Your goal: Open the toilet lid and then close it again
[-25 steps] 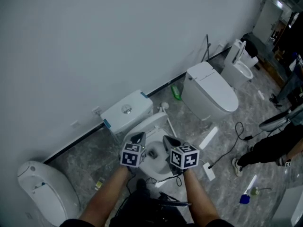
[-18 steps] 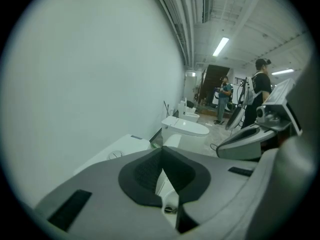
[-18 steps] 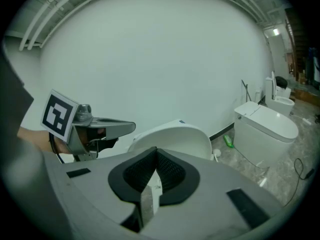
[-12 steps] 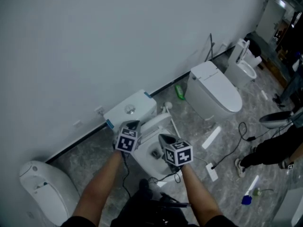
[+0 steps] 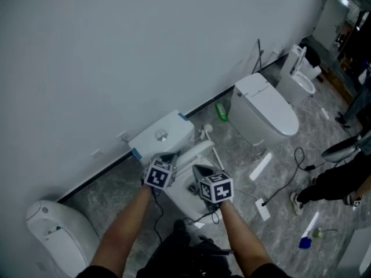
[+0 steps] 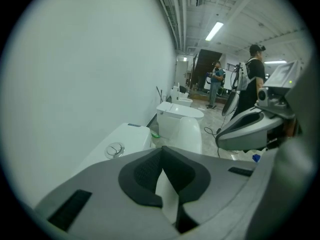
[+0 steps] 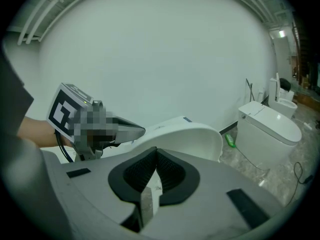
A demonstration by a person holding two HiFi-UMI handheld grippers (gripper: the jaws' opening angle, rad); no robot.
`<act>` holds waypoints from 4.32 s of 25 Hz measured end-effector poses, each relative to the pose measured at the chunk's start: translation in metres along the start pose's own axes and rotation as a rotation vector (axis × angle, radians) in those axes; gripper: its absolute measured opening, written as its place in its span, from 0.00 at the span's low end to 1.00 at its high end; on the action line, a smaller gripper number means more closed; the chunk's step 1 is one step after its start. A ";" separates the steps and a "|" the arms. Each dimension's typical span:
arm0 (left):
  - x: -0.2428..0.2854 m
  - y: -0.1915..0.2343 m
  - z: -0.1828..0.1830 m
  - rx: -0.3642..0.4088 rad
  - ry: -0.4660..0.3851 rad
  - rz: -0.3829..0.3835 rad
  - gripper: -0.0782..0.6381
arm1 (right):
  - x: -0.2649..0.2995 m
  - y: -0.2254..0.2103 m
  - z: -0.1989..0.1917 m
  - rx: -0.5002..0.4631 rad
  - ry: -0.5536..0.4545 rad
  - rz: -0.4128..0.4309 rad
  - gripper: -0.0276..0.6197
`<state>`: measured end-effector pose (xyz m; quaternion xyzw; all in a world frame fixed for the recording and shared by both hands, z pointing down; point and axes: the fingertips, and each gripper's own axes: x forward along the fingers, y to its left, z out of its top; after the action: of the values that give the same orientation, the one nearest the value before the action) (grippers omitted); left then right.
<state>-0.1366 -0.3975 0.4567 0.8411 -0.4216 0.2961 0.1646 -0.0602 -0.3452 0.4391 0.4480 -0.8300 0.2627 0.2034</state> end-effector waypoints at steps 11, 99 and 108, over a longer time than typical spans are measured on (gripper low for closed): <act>0.010 -0.053 -0.023 0.004 0.042 -0.111 0.12 | -0.015 -0.025 -0.039 0.047 0.035 -0.060 0.06; 0.116 -0.292 -0.274 -0.150 0.172 -0.153 0.12 | -0.035 -0.165 -0.475 0.191 0.225 -0.150 0.06; 0.081 -0.292 -0.250 -0.153 0.143 -0.146 0.12 | -0.073 -0.143 -0.393 0.191 0.068 -0.149 0.06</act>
<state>0.0472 -0.1431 0.6926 0.8313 -0.3679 0.3096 0.2789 0.1397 -0.1213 0.7400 0.5165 -0.7583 0.3399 0.2069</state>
